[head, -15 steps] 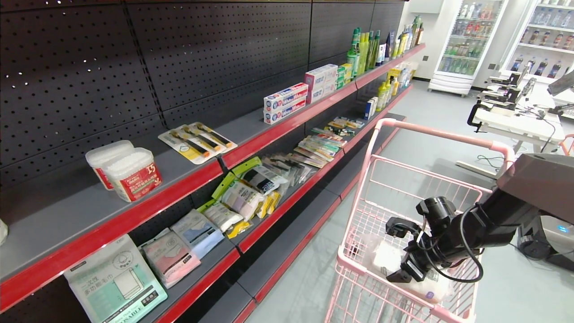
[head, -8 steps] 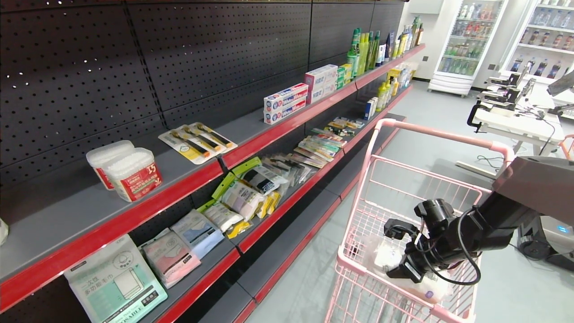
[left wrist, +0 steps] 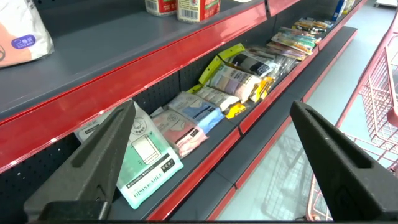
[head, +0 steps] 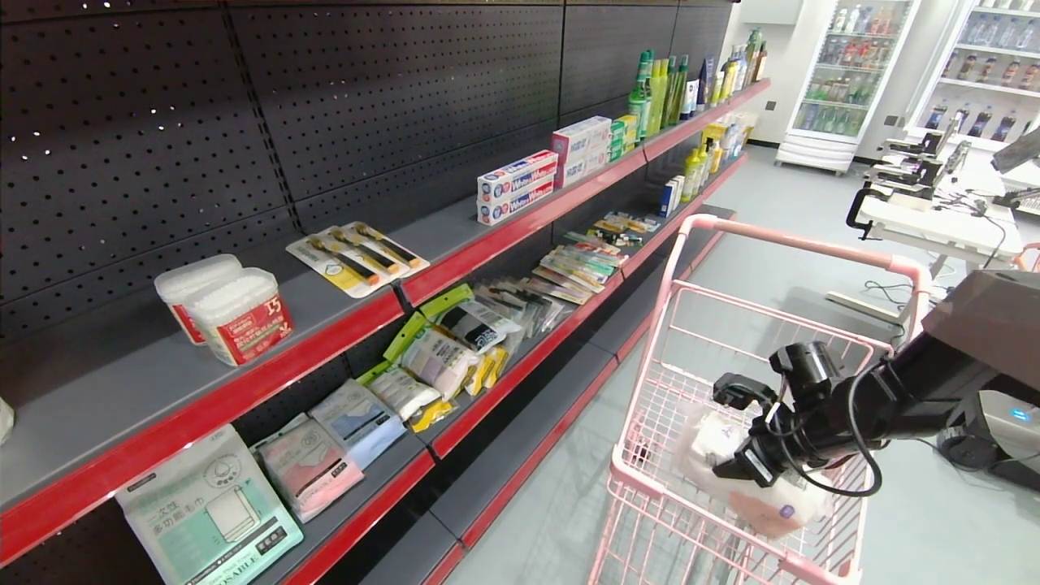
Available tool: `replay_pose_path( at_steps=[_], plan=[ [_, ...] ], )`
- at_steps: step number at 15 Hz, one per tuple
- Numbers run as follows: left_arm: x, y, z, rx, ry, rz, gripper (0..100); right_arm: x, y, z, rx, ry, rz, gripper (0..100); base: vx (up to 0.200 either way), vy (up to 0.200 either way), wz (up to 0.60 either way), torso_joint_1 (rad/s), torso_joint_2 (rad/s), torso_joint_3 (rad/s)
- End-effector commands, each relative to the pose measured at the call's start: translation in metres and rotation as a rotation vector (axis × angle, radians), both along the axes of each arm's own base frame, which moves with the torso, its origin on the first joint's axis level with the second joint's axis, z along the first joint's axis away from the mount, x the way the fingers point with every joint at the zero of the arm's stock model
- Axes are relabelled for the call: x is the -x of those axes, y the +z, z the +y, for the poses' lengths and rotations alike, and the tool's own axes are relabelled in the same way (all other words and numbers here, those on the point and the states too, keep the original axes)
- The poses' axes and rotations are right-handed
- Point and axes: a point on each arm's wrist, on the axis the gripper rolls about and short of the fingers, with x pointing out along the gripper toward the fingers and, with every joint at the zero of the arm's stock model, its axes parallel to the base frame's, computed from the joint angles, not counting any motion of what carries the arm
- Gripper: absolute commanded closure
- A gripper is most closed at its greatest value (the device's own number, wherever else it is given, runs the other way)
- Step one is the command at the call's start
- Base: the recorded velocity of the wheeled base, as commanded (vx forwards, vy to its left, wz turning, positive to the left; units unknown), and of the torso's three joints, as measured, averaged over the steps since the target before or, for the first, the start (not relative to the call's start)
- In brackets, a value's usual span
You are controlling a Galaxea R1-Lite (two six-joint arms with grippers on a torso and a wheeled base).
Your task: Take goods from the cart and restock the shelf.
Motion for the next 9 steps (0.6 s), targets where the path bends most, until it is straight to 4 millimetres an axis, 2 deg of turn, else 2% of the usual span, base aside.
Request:
replay_pose_path(
  at_steps=[1,2,4,6,8,9],
  plan=[
    [0.000,0.000,0.000,0.000,0.000,0.000,0,-0.003,0.041,-0.012,-0.025,-0.080,-0.112,100,0.000,0.000,0.00,0.000,0.00,0.000],
    [0.000,0.000,0.000,0.000,0.000,0.002,0,0.001,0.058,-0.018,-0.054,-0.145,-0.143,100,0.000,0.000,0.00,0.000,0.00,0.000],
    [0.000,0.000,0.000,0.000,0.000,0.002,0,0.006,0.077,-0.020,-0.091,-0.206,-0.180,100,0.000,0.000,0.00,0.000,0.00,0.000],
    [0.000,0.000,0.000,0.000,0.000,0.002,0,0.015,0.112,-0.019,-0.136,-0.256,-0.267,100,0.000,0.000,0.00,0.000,0.00,0.000],
    [0.000,0.000,0.000,0.000,0.000,0.002,0,0.035,0.164,-0.014,-0.175,-0.275,-0.410,100,0.000,0.000,0.00,0.000,0.00,0.000],
    [0.000,0.000,0.000,0.000,0.000,0.000,0,0.049,0.183,-0.009,-0.181,-0.272,-0.468,100,0.000,0.000,0.00,0.000,0.00,0.000]
  ],
)
